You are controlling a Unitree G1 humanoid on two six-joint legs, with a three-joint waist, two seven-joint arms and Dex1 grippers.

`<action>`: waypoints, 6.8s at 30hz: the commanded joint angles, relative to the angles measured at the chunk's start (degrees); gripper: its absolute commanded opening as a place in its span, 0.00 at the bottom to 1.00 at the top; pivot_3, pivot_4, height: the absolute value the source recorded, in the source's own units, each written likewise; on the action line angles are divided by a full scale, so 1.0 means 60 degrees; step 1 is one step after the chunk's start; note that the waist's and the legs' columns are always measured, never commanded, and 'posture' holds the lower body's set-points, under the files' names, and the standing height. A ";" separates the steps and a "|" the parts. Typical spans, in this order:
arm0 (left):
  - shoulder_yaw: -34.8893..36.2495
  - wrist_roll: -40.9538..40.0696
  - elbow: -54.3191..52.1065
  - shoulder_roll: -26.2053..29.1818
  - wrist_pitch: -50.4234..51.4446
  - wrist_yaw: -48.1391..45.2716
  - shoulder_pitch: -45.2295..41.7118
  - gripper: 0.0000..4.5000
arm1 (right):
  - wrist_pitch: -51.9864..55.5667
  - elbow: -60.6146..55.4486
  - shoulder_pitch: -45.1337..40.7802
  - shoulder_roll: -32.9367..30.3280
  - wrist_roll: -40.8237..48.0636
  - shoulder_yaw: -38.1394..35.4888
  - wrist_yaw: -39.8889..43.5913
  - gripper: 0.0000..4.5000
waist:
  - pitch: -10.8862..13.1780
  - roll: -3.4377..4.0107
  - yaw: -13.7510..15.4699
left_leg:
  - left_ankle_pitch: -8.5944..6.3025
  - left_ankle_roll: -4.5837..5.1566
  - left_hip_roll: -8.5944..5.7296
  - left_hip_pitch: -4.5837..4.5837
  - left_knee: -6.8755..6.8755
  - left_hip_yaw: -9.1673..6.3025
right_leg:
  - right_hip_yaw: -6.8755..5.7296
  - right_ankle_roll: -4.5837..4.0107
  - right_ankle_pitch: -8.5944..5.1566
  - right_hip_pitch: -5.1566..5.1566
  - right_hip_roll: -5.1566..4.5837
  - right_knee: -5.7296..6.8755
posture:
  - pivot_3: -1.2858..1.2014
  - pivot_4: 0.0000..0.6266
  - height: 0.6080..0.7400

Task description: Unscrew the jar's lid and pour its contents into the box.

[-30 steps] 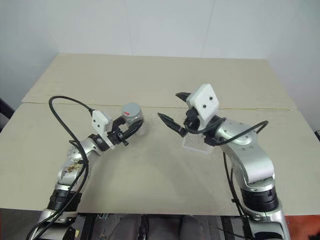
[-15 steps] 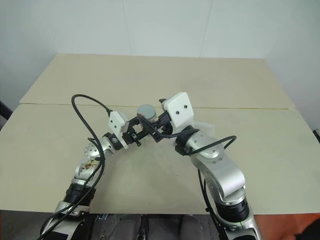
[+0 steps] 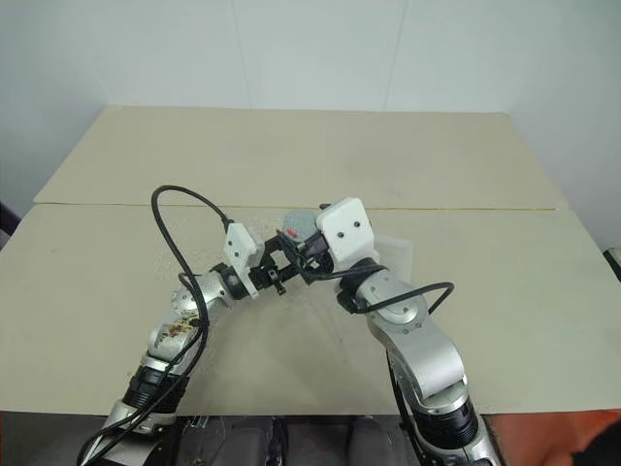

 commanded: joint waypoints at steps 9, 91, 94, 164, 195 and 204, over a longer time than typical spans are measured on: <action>0.0088 -0.0355 -0.1353 0.0214 0.0624 -0.0008 0.0585 0.43 | 0.0202 -0.1304 0.0974 0.0338 -0.0274 0.0352 -0.0434 0.87 | -0.0001 0.0001 -0.0023 | -0.0004 0.0007 0.0002 -0.0001 -0.0003 -0.0001 | 0.0003 0.0000 0.0000 -0.0006 0.0000 -0.0005 | 0.52 0.24 1.00; 0.0068 0.0068 0.0848 -0.0415 -0.1417 -0.0662 -0.0926 0.43 | -0.2510 -0.0869 0.0713 -0.1143 0.1067 -0.1411 0.1567 0.99 | -0.0001 0.0001 0.0134 | 0.0001 -0.0002 -0.0001 0.0004 0.0003 0.0004 | 0.0005 0.0002 0.0002 0.0005 -0.0005 -0.0007 | 0.52 0.24 1.00; 0.0057 0.0162 0.0988 -0.0382 -0.1529 -0.0663 -0.0979 0.43 | -0.2394 -0.0794 0.0792 -0.1052 0.0522 -0.0935 0.1163 0.99 | -0.0001 0.0002 0.0120 | -0.0002 0.0003 -0.0006 -0.0001 0.0004 0.0004 | 0.0004 0.0003 0.0002 0.0007 -0.0005 -0.0007 | 0.52 0.24 1.00; -0.0357 -0.0622 0.0384 -0.0540 -0.1241 -0.1841 -0.0648 0.43 | -0.6051 0.9986 -0.5317 -0.3349 0.3834 -0.0061 1.3743 0.62 | 0.0000 0.0001 0.0018 | -0.0008 0.0015 0.0003 0.0007 0.0014 0.0007 | -0.0002 0.0006 0.0004 0.0027 0.0000 -0.0015 | 0.52 0.24 1.00; -0.0389 -0.0499 0.0797 -0.0720 -0.1401 -0.2030 -0.0724 0.43 | -0.7615 0.9757 -0.4370 -0.5438 0.5260 -0.0773 1.3691 0.99 | 0.0001 0.0001 0.0125 | -0.0004 0.0008 0.0016 -0.0002 0.0015 0.0009 | -0.0001 0.0006 0.0005 0.0019 -0.0013 -0.0018 | 0.52 0.24 1.00; -0.0296 -0.0246 0.1214 -0.0835 -0.1714 -0.1761 -0.0880 0.43 | -0.6802 0.5002 -0.2261 -0.4647 0.4405 -0.2068 0.9700 0.99 | 0.0001 0.0001 0.0132 | -0.0004 0.0008 0.0019 -0.0002 0.0018 0.0007 | 0.0000 0.0007 0.0006 0.0017 -0.0017 -0.0020 | 0.52 0.24 1.00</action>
